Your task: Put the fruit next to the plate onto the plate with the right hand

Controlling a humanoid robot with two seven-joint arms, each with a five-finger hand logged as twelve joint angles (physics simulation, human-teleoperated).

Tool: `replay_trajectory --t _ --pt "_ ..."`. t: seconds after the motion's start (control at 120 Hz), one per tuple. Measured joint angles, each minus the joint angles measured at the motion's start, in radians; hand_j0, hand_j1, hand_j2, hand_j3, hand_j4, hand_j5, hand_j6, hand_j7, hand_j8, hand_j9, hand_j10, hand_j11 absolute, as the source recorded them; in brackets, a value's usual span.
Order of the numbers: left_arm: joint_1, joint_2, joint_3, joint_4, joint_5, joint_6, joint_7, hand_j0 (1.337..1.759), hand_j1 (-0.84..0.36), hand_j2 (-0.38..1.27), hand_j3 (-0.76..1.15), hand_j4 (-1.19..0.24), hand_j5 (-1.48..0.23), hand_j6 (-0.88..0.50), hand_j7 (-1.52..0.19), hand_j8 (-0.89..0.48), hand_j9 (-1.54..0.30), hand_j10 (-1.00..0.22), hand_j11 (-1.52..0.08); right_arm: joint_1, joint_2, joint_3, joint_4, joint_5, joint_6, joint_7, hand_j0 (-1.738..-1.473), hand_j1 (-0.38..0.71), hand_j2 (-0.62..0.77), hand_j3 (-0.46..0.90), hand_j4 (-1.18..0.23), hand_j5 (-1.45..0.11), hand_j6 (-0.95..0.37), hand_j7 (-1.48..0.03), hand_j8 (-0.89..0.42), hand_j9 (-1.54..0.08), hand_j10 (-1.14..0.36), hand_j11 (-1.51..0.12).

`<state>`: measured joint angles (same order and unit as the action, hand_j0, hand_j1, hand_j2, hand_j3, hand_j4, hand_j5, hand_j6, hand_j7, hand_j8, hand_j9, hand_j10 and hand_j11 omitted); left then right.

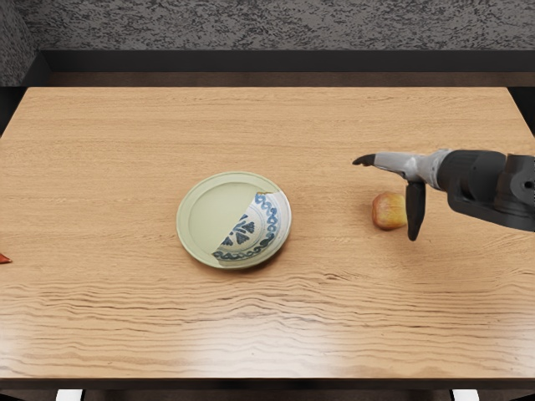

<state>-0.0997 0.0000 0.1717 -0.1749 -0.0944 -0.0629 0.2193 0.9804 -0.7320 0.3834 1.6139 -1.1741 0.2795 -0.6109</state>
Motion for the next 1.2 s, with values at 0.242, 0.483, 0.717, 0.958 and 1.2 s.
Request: replay_trajectory --t 0.242,0.483,0.717,0.958,1.2 --pt "0.0 0.0 0.0 0.0 -0.001 0.0 0.0 1.658 0.35 0.0 0.0 0.0 0.0 0.0 0.0 0.0 0.0 0.0 0.0 -0.043 0.01 0.0 -0.001 -0.049 -0.046 0.0 -1.658 -0.2 -0.02 0.0 -0.13 -0.17 -0.13 -0.17 -0.13 -0.17 -0.13 -0.17" --pt "0.0 0.0 0.0 0.0 -0.001 0.0 0.0 1.658 0.35 0.0 0.0 0.0 0.0 0.0 0.0 0.0 0.0 0.0 0.0 -0.073 0.052 0.0 -0.039 -0.115 -0.086 0.0 -1.658 -0.18 -0.03 0.0 -0.15 -0.19 -0.15 -0.19 -0.15 -0.19 -0.15 -0.19" --pt "0.0 0.0 0.0 0.0 0.0 0.0 0.0 1.658 0.35 0.0 0.0 0.0 0.0 0.0 0.0 0.0 0.0 0.0 0.0 -0.099 0.06 -0.002 -0.048 -0.142 -0.097 0.0 -1.658 -0.17 -0.03 0.0 -0.16 -0.2 -0.16 -0.2 -0.16 -0.2 -0.15 -0.2" --pt "0.0 0.0 0.0 0.0 0.0 0.0 0.0 1.658 0.35 0.0 0.0 0.0 0.0 0.0 0.0 0.0 0.0 0.0 0.0 -0.117 0.06 0.0 -0.048 -0.145 -0.101 0.0 -1.658 -0.1 -0.04 0.0 -0.21 -0.27 -0.22 -0.27 -0.21 -0.27 -0.21 -0.27" --pt "0.0 0.0 0.0 0.0 0.0 0.0 0.0 1.658 0.35 0.0 0.0 0.0 0.0 0.0 0.0 0.0 0.0 0.0 0.0 -0.144 0.057 0.0 -0.039 -0.183 -0.143 0.0 -1.658 -0.03 -0.05 0.0 -0.27 -0.34 -0.27 -0.34 -0.27 -0.34 -0.27 -0.34"
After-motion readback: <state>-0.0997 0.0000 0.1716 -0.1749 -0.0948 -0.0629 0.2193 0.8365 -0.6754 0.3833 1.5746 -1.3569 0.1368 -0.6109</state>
